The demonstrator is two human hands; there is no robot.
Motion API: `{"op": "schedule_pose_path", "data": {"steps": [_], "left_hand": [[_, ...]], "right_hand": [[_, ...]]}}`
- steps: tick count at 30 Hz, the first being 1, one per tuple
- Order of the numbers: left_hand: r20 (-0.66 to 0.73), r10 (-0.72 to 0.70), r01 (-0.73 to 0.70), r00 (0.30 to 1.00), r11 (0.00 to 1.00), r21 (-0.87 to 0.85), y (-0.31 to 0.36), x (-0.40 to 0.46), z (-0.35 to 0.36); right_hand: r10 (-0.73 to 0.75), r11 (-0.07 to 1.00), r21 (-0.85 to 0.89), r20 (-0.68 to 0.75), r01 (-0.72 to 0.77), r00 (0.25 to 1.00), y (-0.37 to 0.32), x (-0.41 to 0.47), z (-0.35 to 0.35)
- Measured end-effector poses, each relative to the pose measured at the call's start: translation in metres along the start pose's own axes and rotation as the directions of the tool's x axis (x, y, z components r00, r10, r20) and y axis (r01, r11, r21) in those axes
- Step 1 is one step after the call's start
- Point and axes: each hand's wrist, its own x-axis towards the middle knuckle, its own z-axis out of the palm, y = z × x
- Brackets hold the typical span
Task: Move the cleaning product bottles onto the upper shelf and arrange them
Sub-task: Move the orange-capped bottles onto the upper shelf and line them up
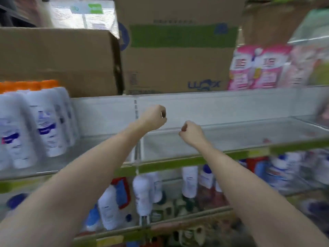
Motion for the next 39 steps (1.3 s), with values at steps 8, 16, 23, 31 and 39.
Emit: {"op": "schedule_pose_path", "data": {"steps": [8,16,23,31,39], "left_hand": [[0.107,0.335,-0.324,0.936,0.940,-0.110,0.191,0.027,0.109],[0.338,0.601,-0.600,0.725,0.791,-0.120,0.328,-0.014,0.206],[0.502,0.595,-0.626,0.627,0.769,-0.129,0.366,-0.026,0.290],[0.465,0.596,-0.526,0.655,0.801,-0.286,0.402,0.013,0.361],[0.546,0.503,-0.364,0.670,0.864,-0.348,0.441,0.077,0.431]], "right_hand": [[0.217,0.966,-0.111,-0.149,-0.235,0.965,0.171,-0.061,-0.137],[0.457,0.861,-0.167,-0.164,-0.481,0.874,0.304,-0.139,-0.184],[0.552,0.820,-0.083,-0.143,-0.566,0.821,0.378,-0.172,-0.176],[0.590,0.796,-0.022,-0.191,-0.605,0.784,0.444,-0.139,-0.190],[0.617,0.773,-0.078,-0.143,-0.630,0.774,0.513,-0.066,-0.210]]}}
